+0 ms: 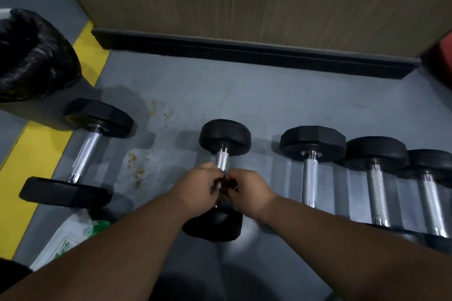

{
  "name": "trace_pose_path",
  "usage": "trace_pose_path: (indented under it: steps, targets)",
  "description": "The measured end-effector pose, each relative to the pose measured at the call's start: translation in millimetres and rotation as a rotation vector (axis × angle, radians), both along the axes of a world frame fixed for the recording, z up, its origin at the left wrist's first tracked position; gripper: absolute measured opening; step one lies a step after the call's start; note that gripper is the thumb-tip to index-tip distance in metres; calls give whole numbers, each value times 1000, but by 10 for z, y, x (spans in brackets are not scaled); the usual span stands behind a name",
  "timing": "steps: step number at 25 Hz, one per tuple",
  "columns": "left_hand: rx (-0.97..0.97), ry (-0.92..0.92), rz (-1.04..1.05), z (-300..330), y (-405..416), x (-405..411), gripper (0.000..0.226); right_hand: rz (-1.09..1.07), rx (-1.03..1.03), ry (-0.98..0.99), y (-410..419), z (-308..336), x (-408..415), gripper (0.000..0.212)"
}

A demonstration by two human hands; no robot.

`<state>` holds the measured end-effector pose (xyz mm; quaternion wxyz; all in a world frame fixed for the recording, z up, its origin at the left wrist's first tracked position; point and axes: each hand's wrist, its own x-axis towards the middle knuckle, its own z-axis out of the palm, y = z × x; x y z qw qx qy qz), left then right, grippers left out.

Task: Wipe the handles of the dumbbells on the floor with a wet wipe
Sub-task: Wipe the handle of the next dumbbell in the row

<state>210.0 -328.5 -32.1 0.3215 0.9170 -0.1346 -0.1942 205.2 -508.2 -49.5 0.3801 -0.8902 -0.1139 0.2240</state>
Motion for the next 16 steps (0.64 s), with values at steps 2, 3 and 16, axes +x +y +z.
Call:
trace_pose_path:
  steps: [2,3,16]
  targets:
    - [79,-13,-105,-16,9,40,18,34,-48,44,-62,60,-48,8]
    - [123,-9,-183,13,-29,84,16,36,-73,56,-116,90,-81,7]
    - [214,-55,-386,80,104,411,20,-456,-173,-356,900,-43,-1218,69]
